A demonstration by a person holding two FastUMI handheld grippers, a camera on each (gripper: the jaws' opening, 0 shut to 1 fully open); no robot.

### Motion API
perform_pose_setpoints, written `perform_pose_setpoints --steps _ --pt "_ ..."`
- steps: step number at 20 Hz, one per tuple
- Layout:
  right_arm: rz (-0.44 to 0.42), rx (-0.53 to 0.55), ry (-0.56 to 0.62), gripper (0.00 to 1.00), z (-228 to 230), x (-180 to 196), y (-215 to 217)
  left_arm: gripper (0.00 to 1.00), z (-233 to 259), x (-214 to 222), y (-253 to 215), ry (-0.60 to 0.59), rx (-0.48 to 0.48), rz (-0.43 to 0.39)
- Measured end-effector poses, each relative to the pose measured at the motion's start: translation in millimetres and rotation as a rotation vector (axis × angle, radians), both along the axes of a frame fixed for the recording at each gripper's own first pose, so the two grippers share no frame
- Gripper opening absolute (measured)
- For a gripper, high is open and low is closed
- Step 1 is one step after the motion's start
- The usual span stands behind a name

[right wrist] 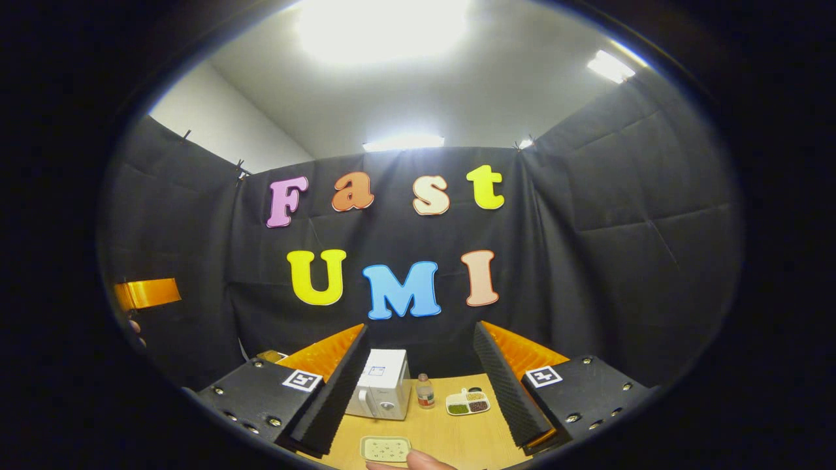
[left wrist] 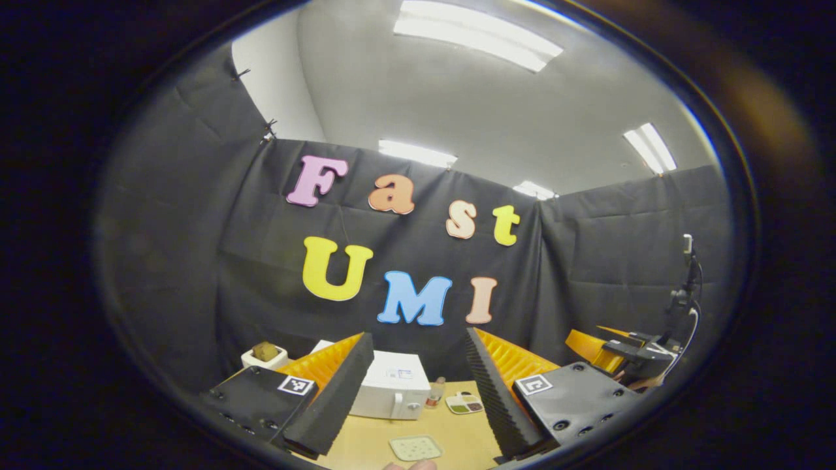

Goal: Open the microwave oven with the left hand, put the food in, and close the microwave oven.

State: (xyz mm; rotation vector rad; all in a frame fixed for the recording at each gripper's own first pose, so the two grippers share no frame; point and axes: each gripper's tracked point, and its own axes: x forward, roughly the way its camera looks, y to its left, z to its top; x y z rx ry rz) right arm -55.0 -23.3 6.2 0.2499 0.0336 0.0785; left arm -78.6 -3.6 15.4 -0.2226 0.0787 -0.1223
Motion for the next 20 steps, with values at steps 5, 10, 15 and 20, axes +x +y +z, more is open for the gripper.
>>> perform_pose_setpoints --steps 5,10,15,20 --pt "-0.014 -0.027 -0.014 0.98 7 -3 8 0.92 -5 14 -6 -0.011 0.045 -0.058" --pt "-0.04 -0.03 -0.005 0.97 8 -6 4 0.93 -6 18 -14 -0.02 0.052 -0.095" --pt "-0.034 -0.029 0.016 0.97 4 -7 7 0.92 -7 14 -17 -0.024 0.062 -0.106" --pt "-0.029 -0.054 0.026 0.97 0 -6 7 0.92 -14 13 -17 -0.009 0.058 -0.1"
